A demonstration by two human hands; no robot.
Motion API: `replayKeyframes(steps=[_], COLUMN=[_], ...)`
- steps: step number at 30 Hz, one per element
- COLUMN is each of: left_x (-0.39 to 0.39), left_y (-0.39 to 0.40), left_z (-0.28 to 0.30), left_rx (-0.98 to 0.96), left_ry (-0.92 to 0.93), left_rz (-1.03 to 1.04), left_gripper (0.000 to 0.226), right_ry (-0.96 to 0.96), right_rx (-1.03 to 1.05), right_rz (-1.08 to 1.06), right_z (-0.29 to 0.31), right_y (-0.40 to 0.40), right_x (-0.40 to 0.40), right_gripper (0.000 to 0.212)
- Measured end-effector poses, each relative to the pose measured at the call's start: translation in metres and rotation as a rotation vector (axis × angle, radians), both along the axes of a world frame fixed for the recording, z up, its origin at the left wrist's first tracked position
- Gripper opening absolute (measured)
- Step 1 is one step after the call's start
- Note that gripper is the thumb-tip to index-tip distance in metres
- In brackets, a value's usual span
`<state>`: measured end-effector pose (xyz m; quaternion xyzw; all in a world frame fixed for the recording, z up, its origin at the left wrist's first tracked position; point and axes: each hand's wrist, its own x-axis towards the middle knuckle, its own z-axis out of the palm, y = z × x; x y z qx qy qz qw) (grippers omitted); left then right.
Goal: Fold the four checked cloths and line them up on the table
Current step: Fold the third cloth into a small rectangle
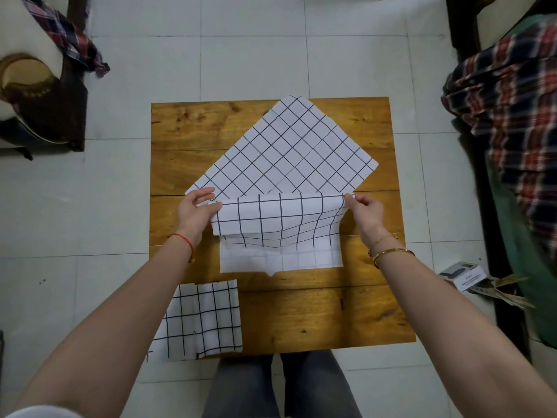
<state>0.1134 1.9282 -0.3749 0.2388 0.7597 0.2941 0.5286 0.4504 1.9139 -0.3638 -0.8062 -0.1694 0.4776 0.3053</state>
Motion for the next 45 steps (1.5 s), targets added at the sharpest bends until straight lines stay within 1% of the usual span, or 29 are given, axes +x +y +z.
replayKeyframes(steps=[3,6,9,11,15,17,21,24,26,31,35,39,42,45], left_x=[0.003,0.007,0.010,0.010,0.004,0.004,0.006,0.008,0.009,0.009,0.007,0.004,0.004,0.005], left_y=[0.010,0.017,0.019,0.018,0.010,0.005,-0.003,-0.011,-0.013,-0.011,-0.024,-0.043,-0.050,-0.052], left_z=[-0.011,-0.024,-0.041,-0.056,-0.082,-0.089,-0.100,-0.102,-0.105,-0.103,-0.101,-0.105,-0.104,-0.103], left_rx=[0.045,0.080,0.055,0.033,-0.016,-0.033,-0.004,-0.014,-0.003,0.035,0.057,0.050,0.064,0.079], left_ry=[0.011,0.022,0.055,0.065,0.068,0.105,0.200,0.262,0.258,0.244,0.253,0.312,0.318,0.336], left_rz=[-0.024,-0.005,0.038,0.040,0.015,0.006,-0.054,-0.131,-0.152,-0.133,-0.161,-0.199,-0.215,-0.234], left_gripper=[0.042,0.047,0.060,0.063,0.058,0.055,0.049,0.044,0.042,0.035,0.031,0.034,0.037,0.043], right_ry=[-0.015,-0.040,-0.039,-0.035,-0.047,-0.083,-0.180,-0.220,-0.230,-0.275,-0.312,-0.308,-0.333,-0.371], right_rx=[0.028,0.054,0.067,0.054,-0.012,-0.023,-0.019,-0.023,-0.025,0.013,0.041,0.009,0.009,0.028], right_rz=[0.012,0.057,0.110,0.130,0.158,0.176,0.269,0.327,0.335,0.344,0.388,0.423,0.440,0.457], right_z=[-0.016,-0.031,-0.047,-0.058,-0.077,-0.081,-0.086,-0.093,-0.096,-0.098,-0.101,-0.107,-0.110,-0.109], right_y=[0.013,0.025,0.034,0.038,0.036,0.033,0.024,0.017,0.015,0.016,0.002,-0.018,-0.025,-0.028], right_x=[0.001,0.001,0.001,0.001,0.004,0.005,0.006,0.007,0.008,0.008,0.009,0.011,0.011,0.010], right_gripper=[0.012,0.013,0.015,0.018,0.021,0.027,0.015,0.020,0.025,0.024,0.027,0.023,0.026,0.024])
